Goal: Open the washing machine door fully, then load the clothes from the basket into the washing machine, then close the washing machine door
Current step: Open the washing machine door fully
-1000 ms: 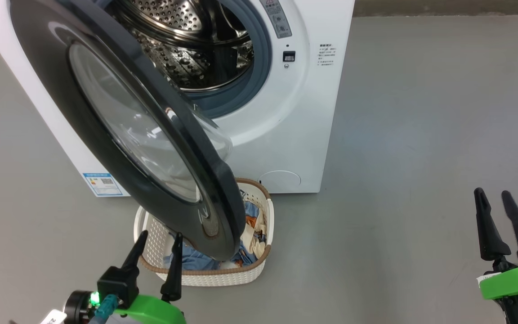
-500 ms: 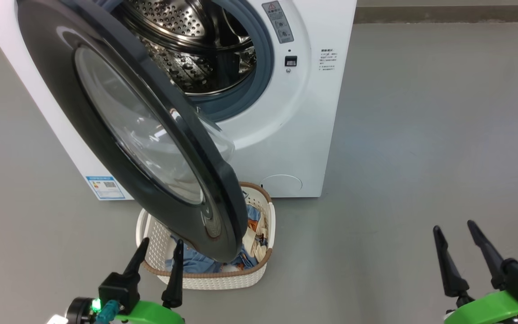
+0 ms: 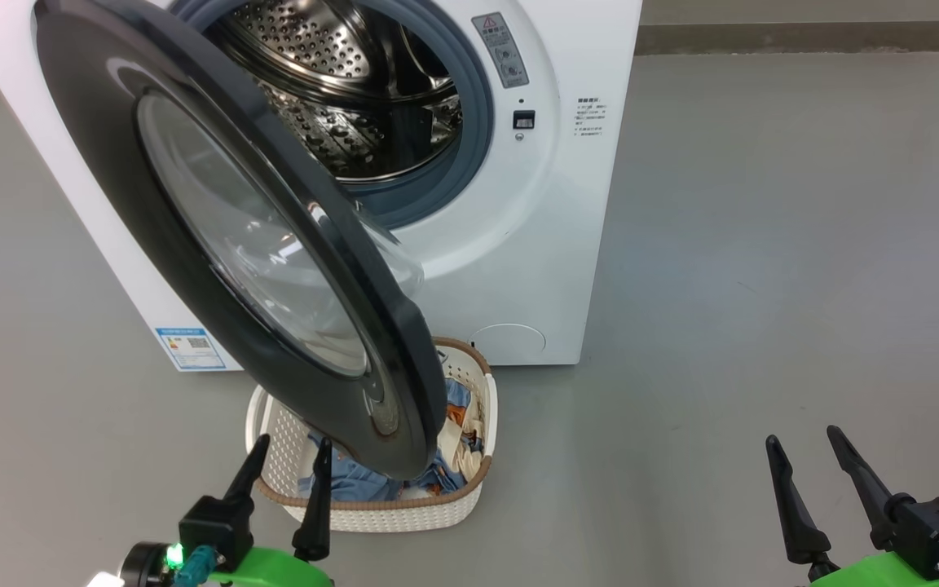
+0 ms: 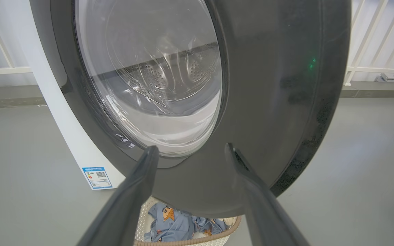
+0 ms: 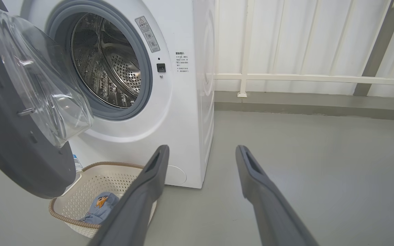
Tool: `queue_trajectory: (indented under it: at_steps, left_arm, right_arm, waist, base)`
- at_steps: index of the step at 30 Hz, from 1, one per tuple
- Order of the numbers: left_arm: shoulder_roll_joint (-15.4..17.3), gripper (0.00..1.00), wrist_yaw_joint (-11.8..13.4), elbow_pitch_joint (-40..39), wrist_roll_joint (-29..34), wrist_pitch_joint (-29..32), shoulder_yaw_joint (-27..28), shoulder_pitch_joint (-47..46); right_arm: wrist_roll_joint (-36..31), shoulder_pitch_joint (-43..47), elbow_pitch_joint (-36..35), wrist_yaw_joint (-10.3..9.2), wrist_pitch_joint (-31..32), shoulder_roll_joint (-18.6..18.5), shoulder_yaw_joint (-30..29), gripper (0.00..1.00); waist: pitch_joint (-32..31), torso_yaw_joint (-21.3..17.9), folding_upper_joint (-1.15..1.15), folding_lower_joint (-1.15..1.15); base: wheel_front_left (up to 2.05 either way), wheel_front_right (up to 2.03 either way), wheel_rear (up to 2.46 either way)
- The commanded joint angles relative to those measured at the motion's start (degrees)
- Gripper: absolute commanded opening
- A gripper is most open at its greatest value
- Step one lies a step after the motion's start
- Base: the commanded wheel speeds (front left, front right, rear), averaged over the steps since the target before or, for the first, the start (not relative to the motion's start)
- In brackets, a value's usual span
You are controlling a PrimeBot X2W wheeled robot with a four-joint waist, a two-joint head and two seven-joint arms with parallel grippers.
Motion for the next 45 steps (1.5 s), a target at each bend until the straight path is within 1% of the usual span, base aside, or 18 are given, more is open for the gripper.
queue_trajectory:
  at_steps: [1, 18, 19, 20, 28, 35, 39, 45]
  left_arm:
    - [0.9, 1.0, 0.3, -1.0, -0.4, -0.5, 1.9, -0.6]
    - [0.9, 1.0, 1.1, -0.6, -0.3, -0.5, 2.2, -0.5]
    - [0.9, 0.73, 1.0, -0.5, -0.2, -0.5, 2.3, -0.5]
    - [0.9, 0.0, 1.0, -0.3, 0.0, -0.5, 2.3, -0.5]
    - [0.9, 0.0, 1.4, -0.4, 1.1, -0.5, 3.1, -1.0]
    - [1.1, 0.0, 2.7, -2.1, 2.5, -0.5, 4.5, -1.9]
    - [1.9, 0.0, 4.2, -5.0, 3.8, -0.5, 6.1, -3.8]
    - [3.2, 0.0, 7.1, -13.2, 6.6, -0.5, 8.6, -9.2]
  right_arm:
    - [-1.0, -0.4, -1.2, 0.09, -0.6, -0.6, 1.6, 1.0]
    - [-1.3, -0.2, -1.3, 0.09, -0.7, -0.4, 0.9, 1.0]
    - [-1.3, -0.2, -1.3, 0.09, -0.7, -0.4, 0.9, 1.0]
    - [-1.3, -0.2, -1.3, 0.09, -0.7, -0.4, 0.8, 1.0]
    - [-1.2, -0.1, -1.7, 0.09, -0.7, -0.1, 0.8, 1.0]
    - [-1.2, -0.1, -1.9, 0.09, -0.7, 0.1, 0.8, 1.0]
    - [-1.5, -0.2, -2.1, 0.09, -0.7, 0.4, 0.7, 1.0]
    - [-1.6, -0.6, -2.3, 0.09, -0.8, 0.6, 0.7, 1.0]
  waist:
    - [0.0, 0.0, 0.0, 0.0]
    - [-0.5, 0.1, 0.0, 0.0]
    - [-0.5, 0.1, 0.0, 0.0]
    - [-0.5, 0.1, 0.0, 0.0]
    - [-0.2, 0.3, 0.0, 0.0]
    - [0.0, 0.4, 0.0, 0.0]
    - [0.4, 0.7, 0.0, 0.0]
    - [1.4, 1.0, 0.0, 0.0]
  base:
    - [0.0, 0.0, 0.0]
    - [0.0, 0.0, 0.0]
    - [0.0, 0.0, 0.0]
    - [0.0, 0.0, 0.0]
    - [0.0, 0.0, 0.0]
    - [0.0, 0.0, 0.0]
    - [0.0, 0.0, 0.0]
    - [0.0, 0.0, 0.0]
